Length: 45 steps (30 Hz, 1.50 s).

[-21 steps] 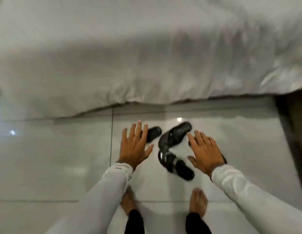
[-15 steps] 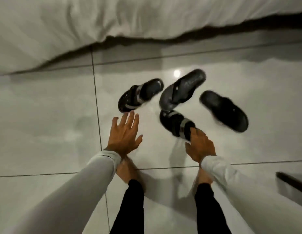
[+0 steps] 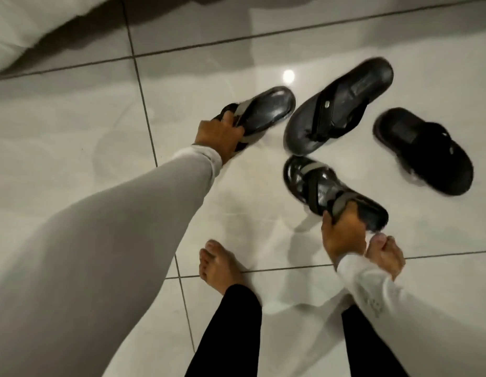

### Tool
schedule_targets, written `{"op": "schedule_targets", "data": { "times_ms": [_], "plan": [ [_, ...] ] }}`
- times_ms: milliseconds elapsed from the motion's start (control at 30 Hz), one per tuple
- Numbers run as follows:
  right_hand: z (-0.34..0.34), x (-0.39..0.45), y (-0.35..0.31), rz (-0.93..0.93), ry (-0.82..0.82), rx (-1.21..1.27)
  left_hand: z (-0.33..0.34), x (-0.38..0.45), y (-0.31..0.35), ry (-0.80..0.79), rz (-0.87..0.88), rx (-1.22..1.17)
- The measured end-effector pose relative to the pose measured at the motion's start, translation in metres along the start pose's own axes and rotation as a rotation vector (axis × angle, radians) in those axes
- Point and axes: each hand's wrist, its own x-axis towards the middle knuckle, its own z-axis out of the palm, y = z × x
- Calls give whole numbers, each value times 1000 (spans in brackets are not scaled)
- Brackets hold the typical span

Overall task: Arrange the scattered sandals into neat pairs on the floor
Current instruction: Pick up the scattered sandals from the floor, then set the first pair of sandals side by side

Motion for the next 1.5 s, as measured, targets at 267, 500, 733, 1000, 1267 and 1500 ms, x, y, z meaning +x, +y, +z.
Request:
{"op": "schedule_targets", "data": {
  "times_ms": [267, 500, 733, 1000, 1267, 1500],
  "plan": [
    [19, -74, -19, -303, -191, -338, 50, -88, -39, -11, -214, -211],
    [70, -56, -116, -660, -327, -477, 81, -123, -82, 8, -236, -259],
    [64, -47, -165, -747, -351, -372, 68, -142, -81, 73, -170, -404],
    [-81, 12, -48, -471, -299, -670, 44, -164, 7, -42, -159, -498],
    [-173, 159, 29, -450, -297, -971, -10, -38, 145, -18, -58, -324],
    [-186, 253, 54, -751, -318, -1166, -48, 77, 196, 41, 121, 33]
  ]
}}
